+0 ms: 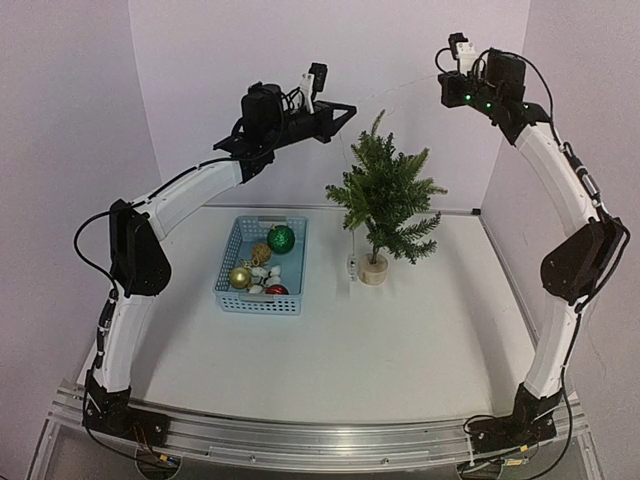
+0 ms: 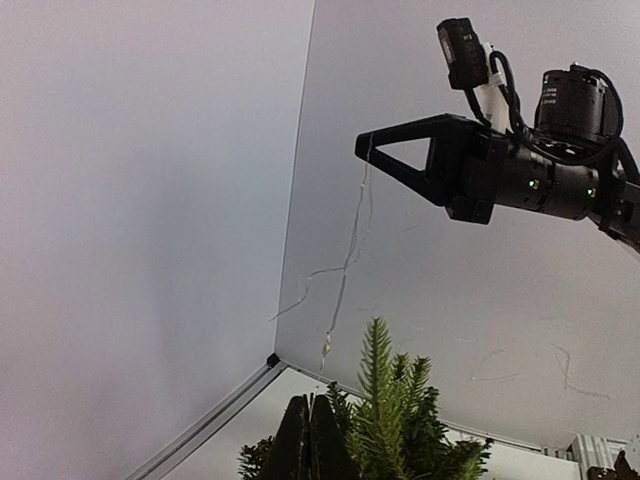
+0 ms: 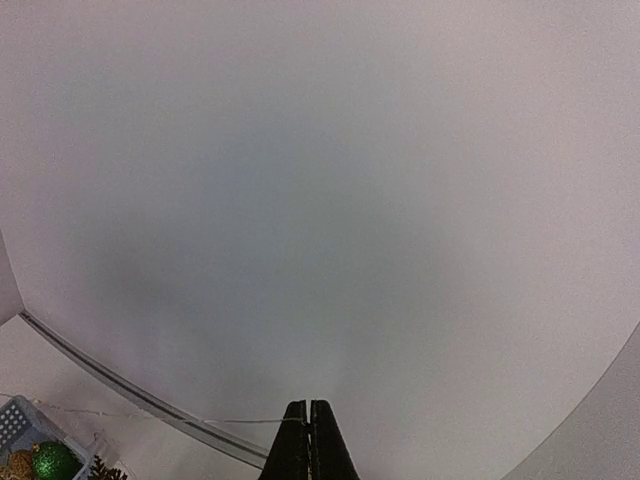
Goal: Decorate the small christmas tree
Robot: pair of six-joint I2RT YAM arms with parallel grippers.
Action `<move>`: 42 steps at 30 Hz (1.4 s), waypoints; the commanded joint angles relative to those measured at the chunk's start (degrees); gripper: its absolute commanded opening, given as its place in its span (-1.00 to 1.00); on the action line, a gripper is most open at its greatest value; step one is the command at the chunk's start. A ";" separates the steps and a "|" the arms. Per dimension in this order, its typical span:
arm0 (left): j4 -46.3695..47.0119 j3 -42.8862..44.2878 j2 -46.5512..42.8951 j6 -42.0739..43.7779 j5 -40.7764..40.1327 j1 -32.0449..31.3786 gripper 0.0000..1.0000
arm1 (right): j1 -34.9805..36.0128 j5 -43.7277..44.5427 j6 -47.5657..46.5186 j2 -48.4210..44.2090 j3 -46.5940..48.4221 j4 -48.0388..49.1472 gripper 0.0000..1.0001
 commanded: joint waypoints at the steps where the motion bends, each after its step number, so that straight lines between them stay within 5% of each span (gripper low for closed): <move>1: 3.43 -0.36 1.41 -0.47 -6.03 0.41 -1.00 | -2.39 -0.35 3.75 0.85 -0.48 -5.26 -1.00; 13: 3.22 -4.02 3.79 -0.15 -5.11 0.54 -1.00 | -11.52 -6.67 12.12 0.54 -9.97 -14.32 -1.00; 22: 1.18 -5.22 6.04 -1.17 -4.21 -0.33 -1.00 | -13.28 -6.96 9.10 2.01 -9.82 -27.27 -1.00; 36: -0.53 -6.09 6.23 -1.81 -0.46 -0.34 -1.00 | -14.47 -10.60 7.81 -2.49 -16.46 -34.77 -1.00; 42: -1.73 -3.82 5.70 -0.10 0.37 -0.30 -0.57 | -14.46 -18.28 12.07 -3.45 -14.40 -34.88 -1.00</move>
